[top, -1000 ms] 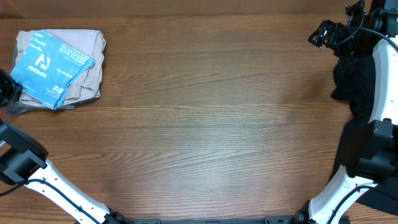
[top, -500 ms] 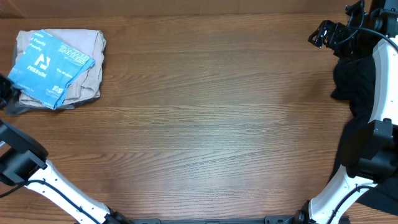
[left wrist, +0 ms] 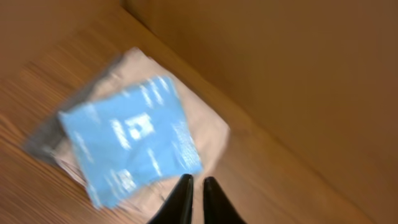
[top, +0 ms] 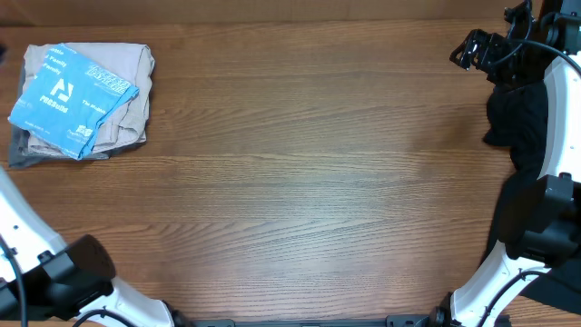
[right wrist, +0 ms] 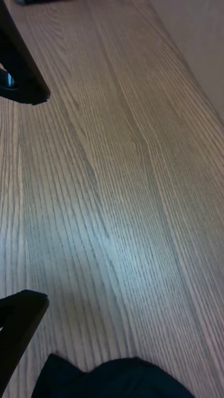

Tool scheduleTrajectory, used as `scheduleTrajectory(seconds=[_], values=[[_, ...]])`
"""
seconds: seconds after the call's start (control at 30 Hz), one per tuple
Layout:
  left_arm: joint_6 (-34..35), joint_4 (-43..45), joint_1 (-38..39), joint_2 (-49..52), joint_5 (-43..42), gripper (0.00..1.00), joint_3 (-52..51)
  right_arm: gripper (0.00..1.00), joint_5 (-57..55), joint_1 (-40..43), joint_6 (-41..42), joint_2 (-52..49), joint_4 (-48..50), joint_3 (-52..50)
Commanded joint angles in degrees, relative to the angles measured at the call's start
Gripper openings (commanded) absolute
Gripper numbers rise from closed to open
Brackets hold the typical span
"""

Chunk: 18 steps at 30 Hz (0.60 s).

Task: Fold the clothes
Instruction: 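Smooth the blue bundle's edge flat on the pants with the left gripper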

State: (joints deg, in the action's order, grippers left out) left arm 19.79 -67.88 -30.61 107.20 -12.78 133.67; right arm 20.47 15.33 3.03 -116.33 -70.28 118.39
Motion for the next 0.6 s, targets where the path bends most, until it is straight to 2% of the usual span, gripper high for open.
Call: scheduleTrajectory(seconds=[0.0,0.07,0.17,0.23,0.27,0.37,0.57], values=[[0.94,-2.19,2.89,3.76,1.42,0.15,-1.09,1.0,-0.31,0.17,0.22,0.33,0.11,0.5],[0.74,-3.08,4.94,4.33,1.38,0.35,-1.14,1.0,-0.31,0.17,0.22,0.33,0.11,0.5],[-1.68,-4.63,7.67,5.25,1.38,0.53,-1.16,1.0,-0.31,0.17,0.22,0.33,0.11,0.5],[-4.57,-6.01,9.27,5.68,1.38,0.75,-1.16,1.0,-0.31,0.17,0.22,0.33,0.11,0.5],[-5.81,-6.6,9.75,5.88,1.4,1.0,-1.18,1.0,-0.31,0.17,0.22,0.33,0.11,0.5],[-8.7,-8.59,10.86,5.95,1.4,1.0,-1.2,1.0,-0.31,0.17,0.22,0.33,0.11,0.5],[-8.68,-8.81,11.15,5.95,1.36,1.0,-1.18,1.0,-0.31,0.17,0.22,0.33,0.11,0.5]])
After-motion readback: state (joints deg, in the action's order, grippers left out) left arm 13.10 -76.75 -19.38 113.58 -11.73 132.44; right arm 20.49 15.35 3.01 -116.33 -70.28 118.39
